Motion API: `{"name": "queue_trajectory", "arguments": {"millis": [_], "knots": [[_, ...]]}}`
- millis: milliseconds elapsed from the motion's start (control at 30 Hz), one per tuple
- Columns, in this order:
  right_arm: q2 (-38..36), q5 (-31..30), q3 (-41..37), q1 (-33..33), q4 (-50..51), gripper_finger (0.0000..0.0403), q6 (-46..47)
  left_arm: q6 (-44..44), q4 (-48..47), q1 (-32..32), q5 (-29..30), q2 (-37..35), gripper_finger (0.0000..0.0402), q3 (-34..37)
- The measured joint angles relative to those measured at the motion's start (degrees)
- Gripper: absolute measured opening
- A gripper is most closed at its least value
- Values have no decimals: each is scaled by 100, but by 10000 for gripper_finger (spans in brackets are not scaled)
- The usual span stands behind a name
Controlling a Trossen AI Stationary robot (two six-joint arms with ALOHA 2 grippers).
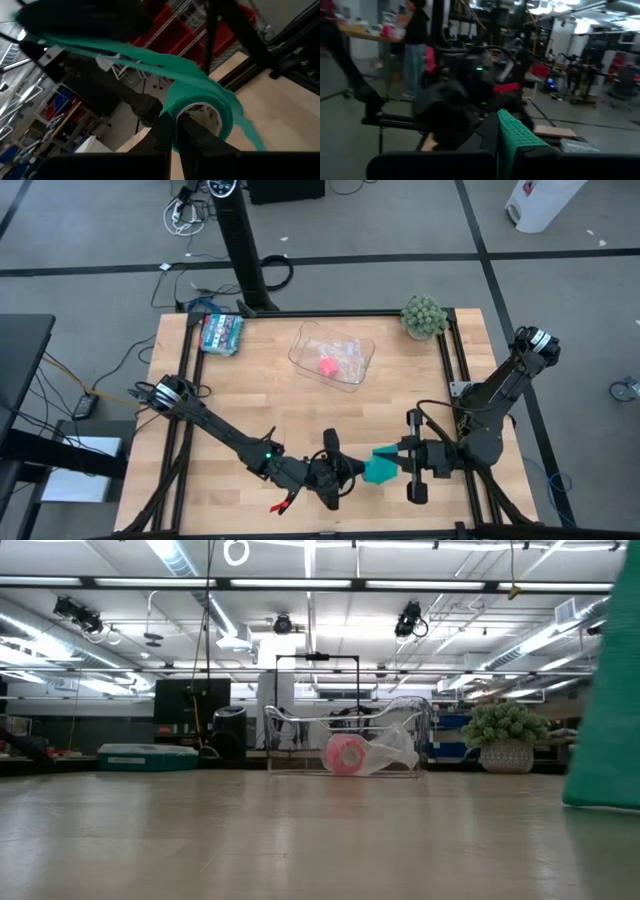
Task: Roll bandage
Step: Roll the blue bandage
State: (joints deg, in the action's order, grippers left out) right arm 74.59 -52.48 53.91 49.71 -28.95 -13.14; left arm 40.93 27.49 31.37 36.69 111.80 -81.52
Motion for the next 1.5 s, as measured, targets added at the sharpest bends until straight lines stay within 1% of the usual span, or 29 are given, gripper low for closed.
{"name": "queue_trajectory", "arguments": {"millis": [133, 233, 300, 400, 500, 633, 700, 800, 900, 967, 1067, 1267, 1400, 1467, 1500], "knots": [[-36, -239, 0, -113, 577, 52, 493, -367, -70, 106, -153, 12, 24, 0], [-150, -272, 0, -234, 1380, 90, 1360, -716, -99, 147, -188, 12, 24, 0], [-206, -147, 0, -364, 1857, 115, 1954, -1013, -110, 165, -321, 12, 24, 2], [-256, 128, 0, -519, 2408, 151, 2596, -1412, -174, 164, -550, 5, 24, 0], [-286, 300, 0, -625, 2618, 181, 2857, -1611, -279, 162, -664, 7, 24, 2], [-355, 521, 0, -713, 2450, 211, 2877, -1613, -275, 165, -864, 5, 24, 2], [-427, 608, 0, -771, 2435, 222, 2951, -1612, -286, 172, -1090, 5, 24, 2], [-608, 769, -7, -872, 2475, 232, 3081, -1582, -253, 224, -1256, 5, 24, 2], [-882, 1048, -212, -1024, 2387, 236, 3276, -1402, -182, 285, -1213, 5, 24, 2], [-1032, 1096, -435, -1140, 2387, 236, 3490, -1287, -97, 334, -1139, 5, 24, 2], [-1183, 1126, -827, -1290, 2203, 235, 3718, -1277, 21, 374, -1102, 5, 24, 2], [-1410, 1158, -1729, -1644, 1082, 233, 3901, -1358, 1, 368, -1086, 5, 24, 2], [-1620, 1228, -2353, -1954, 839, 234, 4431, -1449, 32, 362, -1105, 5, 24, 2], [-1693, 1373, -2664, -2136, 665, 234, 4683, -1457, 53, 361, -1120, 5, 24, 2], [-1720, 1398, -2797, -2240, 600, 234, 4811, -1456, 94, 363, -1221, 5, 24, 2]]}}
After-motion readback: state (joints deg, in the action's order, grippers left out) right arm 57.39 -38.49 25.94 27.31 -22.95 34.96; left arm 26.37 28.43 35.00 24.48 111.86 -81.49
